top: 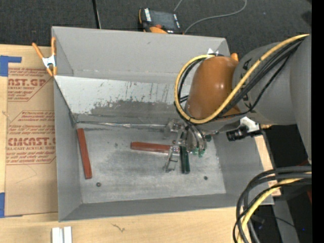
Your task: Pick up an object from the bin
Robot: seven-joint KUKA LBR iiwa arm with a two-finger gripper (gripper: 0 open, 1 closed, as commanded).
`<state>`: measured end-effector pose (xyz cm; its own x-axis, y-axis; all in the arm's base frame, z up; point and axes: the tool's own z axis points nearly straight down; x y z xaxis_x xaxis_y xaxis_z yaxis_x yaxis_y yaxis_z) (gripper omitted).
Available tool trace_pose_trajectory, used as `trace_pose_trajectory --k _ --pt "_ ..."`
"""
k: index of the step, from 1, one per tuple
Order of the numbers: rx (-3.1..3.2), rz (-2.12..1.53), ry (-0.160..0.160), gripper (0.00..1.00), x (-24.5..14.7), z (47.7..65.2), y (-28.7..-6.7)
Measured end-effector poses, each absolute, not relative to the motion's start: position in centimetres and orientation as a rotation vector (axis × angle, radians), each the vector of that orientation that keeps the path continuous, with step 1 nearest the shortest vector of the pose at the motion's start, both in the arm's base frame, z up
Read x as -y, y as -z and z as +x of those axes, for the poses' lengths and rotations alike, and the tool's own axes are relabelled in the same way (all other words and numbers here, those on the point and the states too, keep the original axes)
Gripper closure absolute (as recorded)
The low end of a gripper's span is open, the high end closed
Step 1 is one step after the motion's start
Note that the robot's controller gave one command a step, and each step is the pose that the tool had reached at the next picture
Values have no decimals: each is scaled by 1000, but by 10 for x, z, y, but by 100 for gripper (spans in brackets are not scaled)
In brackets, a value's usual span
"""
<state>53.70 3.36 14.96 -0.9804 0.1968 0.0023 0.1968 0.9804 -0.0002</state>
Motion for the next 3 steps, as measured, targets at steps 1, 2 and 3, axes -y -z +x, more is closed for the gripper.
trace_pose_trajectory --k 1,2,3 --pt "3124 -290 -2 0 -28 564 -65" --pt "3129 -290 0 100 -28 565 -70" --pt "3139 221 0 100 -27 581 -110"
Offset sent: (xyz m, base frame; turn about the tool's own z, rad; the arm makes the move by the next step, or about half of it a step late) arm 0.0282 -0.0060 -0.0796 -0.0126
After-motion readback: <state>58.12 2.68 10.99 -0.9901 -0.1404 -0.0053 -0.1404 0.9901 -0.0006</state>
